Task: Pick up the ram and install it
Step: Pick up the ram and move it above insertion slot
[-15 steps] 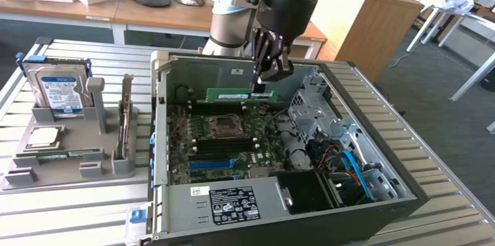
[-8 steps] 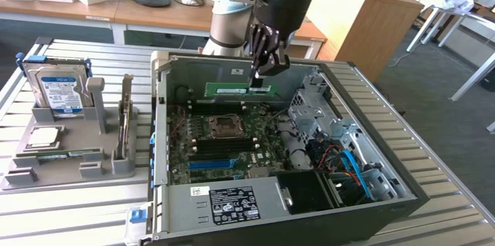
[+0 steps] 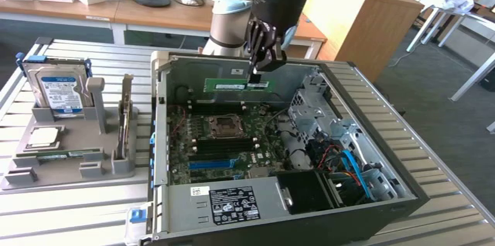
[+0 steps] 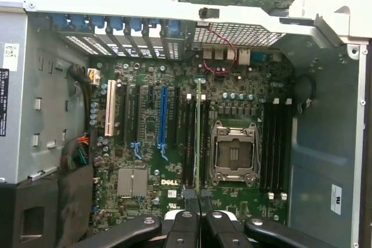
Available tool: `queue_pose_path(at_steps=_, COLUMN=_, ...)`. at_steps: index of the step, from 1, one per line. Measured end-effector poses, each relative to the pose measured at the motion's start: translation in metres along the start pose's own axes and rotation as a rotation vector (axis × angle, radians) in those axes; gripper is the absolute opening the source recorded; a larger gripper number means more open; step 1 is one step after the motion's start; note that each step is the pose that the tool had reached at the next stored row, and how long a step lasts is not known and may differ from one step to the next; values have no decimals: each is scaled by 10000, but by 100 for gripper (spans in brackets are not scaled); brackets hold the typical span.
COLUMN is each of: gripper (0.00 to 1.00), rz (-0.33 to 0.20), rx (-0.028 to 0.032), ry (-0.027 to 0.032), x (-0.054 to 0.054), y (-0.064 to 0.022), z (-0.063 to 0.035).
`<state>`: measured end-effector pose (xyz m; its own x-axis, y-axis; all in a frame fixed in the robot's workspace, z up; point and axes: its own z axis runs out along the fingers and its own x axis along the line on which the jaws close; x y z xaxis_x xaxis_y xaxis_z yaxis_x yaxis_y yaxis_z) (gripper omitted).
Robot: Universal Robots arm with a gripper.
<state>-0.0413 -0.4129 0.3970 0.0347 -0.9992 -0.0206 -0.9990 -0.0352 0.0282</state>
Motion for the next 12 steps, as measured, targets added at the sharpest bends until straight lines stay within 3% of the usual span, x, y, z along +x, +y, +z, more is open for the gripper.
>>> queue_pose_path(at_steps=5, gripper=11, rz=0, rx=-1, ry=1, x=3, y=-86, z=-1)
queue_pose_path(at_steps=12, gripper=11, rz=0, rx=-1, ry=1, x=3, y=-90, z=41)
